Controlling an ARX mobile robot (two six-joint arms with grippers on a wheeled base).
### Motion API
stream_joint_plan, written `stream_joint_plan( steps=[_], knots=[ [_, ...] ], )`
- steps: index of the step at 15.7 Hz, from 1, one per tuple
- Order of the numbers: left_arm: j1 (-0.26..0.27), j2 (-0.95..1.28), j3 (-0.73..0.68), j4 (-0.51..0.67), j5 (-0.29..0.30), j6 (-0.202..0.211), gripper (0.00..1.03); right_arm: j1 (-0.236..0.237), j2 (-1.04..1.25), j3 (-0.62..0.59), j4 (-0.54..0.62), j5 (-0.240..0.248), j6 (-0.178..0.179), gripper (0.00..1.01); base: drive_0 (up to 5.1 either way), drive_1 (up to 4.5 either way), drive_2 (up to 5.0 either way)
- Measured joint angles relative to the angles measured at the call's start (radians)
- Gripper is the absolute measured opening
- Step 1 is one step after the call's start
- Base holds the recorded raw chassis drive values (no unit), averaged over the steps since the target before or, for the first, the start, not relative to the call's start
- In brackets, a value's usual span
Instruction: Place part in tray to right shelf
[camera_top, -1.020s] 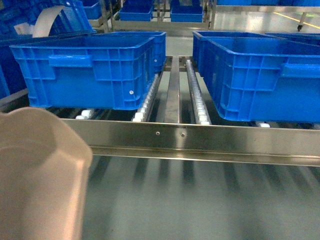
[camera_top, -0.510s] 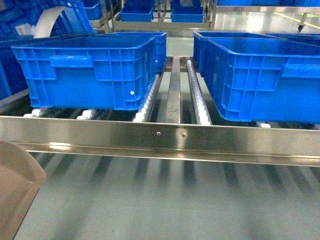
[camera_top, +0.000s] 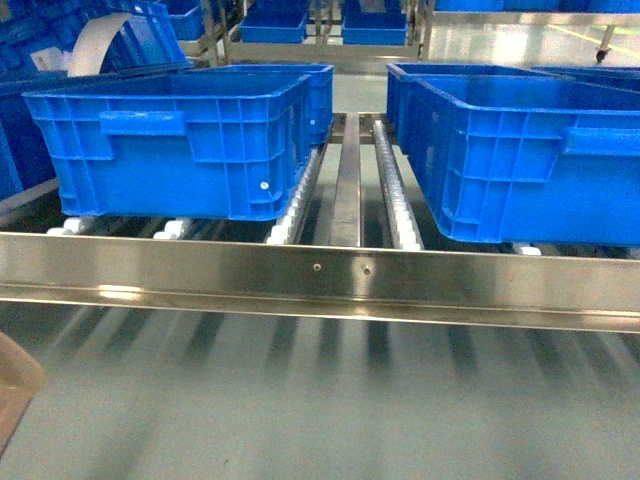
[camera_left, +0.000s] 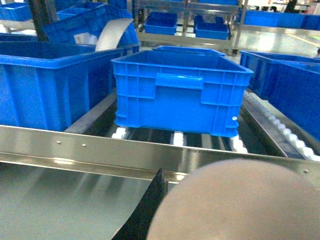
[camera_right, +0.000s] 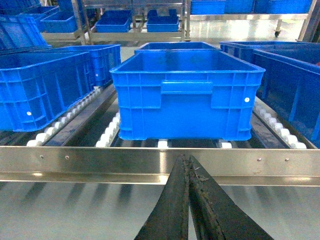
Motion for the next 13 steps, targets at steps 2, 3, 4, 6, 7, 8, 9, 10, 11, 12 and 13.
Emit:
stream_joint_plan(
  steps=[2,3,4,6,7,8,9,10,11,12,13],
  knots=[
    [-0.006,-0.053,-0.015,-0.037,0.016,0.000,0.12,0.000,-0.045,-0.014,-0.030,0.000,0.000,0.02,0.0,0.00,0.0],
    [-0.010,-0.076,-0.022,-0.059,0.017,0.000,0.12,0.000,-0.068,-0.019,-0.045,0.000,0.000,0.02,0.0,0.00,0.0],
    [-0.010,-0.095,-0.027,-0.074,0.016,0.000,0.12,0.000,-0.088,-0.023,-0.060,0.000,0.000,0.02,0.0,0.00,0.0],
    [-0.010,-0.119,-0.048,-0.047,0.014,0.000,0.12,0.000,-0.122,-0.039,-0.071,-0.001,0.000,0.02,0.0,0.00,0.0],
    [-0.008,-0.142,-0.048,-0.076,0.014,0.002,0.12,0.000,-0.135,-0.056,-0.066,0.000,0.000,0.02,0.0,0.00,0.0],
    [-0.008,-0.165,-0.048,-0.103,0.014,0.001,0.12,0.000,-0.147,-0.056,-0.082,0.000,0.000,0.02,0.0,0.00,0.0],
    [-0.008,-0.196,-0.048,-0.128,0.015,0.001,0.12,0.000,-0.176,-0.056,-0.101,0.000,0.000,0.02,0.0,0.00,0.0],
    [-0.008,-0.220,-0.048,-0.150,0.014,0.001,0.12,0.000,-0.200,-0.056,-0.119,0.000,0.000,0.02,0.0,0.00,0.0],
    [-0.008,-0.238,-0.048,-0.166,0.015,0.001,0.12,0.000,-0.216,-0.056,-0.137,0.000,0.000,0.02,0.0,0.00,0.0],
    [-0.008,-0.260,-0.048,-0.188,0.015,0.001,0.12,0.000,-0.231,-0.056,-0.159,0.000,0.000,0.02,0.0,0.00,0.0],
    [-0.008,-0.277,-0.048,-0.208,0.015,0.001,0.12,0.000,-0.247,-0.056,-0.174,0.000,0.000,0.02,0.0,0.00,0.0]
  ],
)
